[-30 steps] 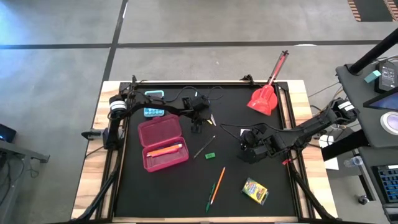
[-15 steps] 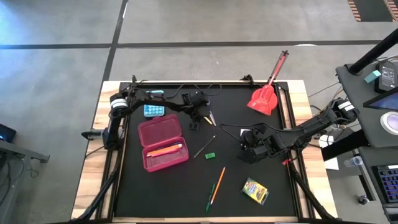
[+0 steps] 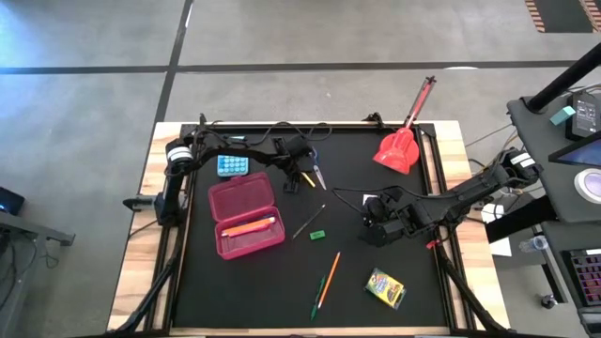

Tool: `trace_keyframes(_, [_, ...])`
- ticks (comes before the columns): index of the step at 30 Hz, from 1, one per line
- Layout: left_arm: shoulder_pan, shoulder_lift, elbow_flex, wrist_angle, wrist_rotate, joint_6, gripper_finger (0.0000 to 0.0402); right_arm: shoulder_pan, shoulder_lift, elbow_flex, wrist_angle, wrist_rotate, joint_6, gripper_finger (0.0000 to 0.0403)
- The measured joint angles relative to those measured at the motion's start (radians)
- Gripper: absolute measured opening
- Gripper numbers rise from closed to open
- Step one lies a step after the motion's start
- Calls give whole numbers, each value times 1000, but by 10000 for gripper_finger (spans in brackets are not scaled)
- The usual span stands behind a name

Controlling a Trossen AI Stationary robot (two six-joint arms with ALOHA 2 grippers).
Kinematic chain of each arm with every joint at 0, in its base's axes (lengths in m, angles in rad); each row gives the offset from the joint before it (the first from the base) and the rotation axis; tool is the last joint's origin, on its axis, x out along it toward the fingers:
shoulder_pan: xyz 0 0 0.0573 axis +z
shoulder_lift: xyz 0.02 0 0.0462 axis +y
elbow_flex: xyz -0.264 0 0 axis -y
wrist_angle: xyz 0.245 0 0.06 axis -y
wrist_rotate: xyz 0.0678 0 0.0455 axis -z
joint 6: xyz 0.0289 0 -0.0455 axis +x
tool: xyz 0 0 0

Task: Pack school essentials
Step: Put the yellow pen into the pink supply box

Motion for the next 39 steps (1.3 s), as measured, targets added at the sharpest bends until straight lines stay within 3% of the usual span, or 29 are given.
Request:
trace_keyframes(16, [-3,-5,0,-158,80,2,126,0,0,0,8,-1,0,171])
trace_keyframes(19, [-3,-5,-5,-138,78,-45,102,0,0,0,8,-1,0,171])
trace_keyframes(25, [-5,-4,-6,-115,74,-84,15,0,0,0,9,-2,0,171])
trace_keyframes(32, [-21,-27,2,-127,60,-116,18,0,0,0,11,-2,0,171])
trace_keyframes(39, [-48,-172,-6,-175,62,-199,18,0,0,0,13,-2,0,171])
